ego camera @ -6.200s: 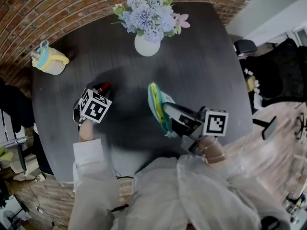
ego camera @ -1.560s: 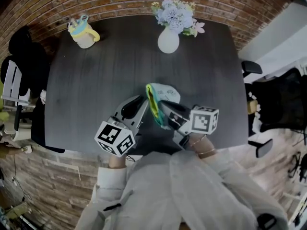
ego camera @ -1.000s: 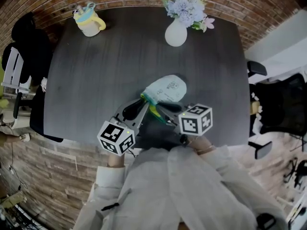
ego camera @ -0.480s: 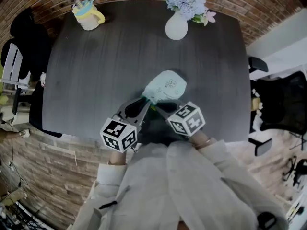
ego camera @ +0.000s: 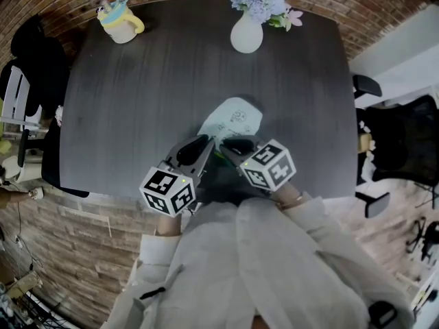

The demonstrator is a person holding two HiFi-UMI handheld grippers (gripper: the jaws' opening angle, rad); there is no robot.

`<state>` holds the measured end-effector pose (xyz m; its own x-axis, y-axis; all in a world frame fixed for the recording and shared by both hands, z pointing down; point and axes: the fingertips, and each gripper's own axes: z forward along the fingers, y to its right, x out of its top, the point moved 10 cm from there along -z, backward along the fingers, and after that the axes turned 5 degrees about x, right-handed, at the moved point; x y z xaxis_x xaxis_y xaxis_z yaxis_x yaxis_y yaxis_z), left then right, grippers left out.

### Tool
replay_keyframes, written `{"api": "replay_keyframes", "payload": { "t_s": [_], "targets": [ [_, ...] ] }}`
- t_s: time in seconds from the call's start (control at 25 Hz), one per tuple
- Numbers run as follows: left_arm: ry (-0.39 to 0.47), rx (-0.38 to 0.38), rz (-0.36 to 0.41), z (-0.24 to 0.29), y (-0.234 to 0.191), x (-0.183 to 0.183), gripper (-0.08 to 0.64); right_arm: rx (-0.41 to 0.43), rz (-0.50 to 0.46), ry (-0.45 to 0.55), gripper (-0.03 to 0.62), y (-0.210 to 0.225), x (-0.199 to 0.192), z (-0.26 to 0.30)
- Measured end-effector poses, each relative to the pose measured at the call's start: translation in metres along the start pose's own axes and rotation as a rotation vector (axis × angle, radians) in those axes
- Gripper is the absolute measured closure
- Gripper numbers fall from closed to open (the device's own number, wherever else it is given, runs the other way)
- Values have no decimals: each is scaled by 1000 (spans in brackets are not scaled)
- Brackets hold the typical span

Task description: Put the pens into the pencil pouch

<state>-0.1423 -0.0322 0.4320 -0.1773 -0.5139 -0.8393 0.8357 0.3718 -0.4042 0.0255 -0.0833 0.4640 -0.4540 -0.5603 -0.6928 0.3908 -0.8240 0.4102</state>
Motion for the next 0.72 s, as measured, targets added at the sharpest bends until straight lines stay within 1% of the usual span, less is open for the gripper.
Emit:
{"api": "replay_keyframes", "payload": {
  "t_s": [0.12, 0.28, 0.4, 0.52, 0.64, 0.72],
  "targets": [
    [-9, -9, -5, 2, 3, 2, 495, 0, 16, 30, 566, 2, 3, -9],
    [-19, -37, 12, 0, 11, 6, 499, 25, -28, 60, 569, -2, 8, -25],
    [-23, -46, 31, 1, 15, 11, 512, 46, -38, 85, 584, -4, 17, -41],
    [-54, -34, 34, 2, 19, 8, 530, 54, -60, 113, 586, -9, 24, -56],
    [-104, -27, 29, 4, 24, 4, 545, 52, -98, 117, 586, -14, 29, -72],
    [-124, -17, 28, 3, 26, 3, 549, 52, -104, 129, 586, -15, 32, -80]
  ]
}}
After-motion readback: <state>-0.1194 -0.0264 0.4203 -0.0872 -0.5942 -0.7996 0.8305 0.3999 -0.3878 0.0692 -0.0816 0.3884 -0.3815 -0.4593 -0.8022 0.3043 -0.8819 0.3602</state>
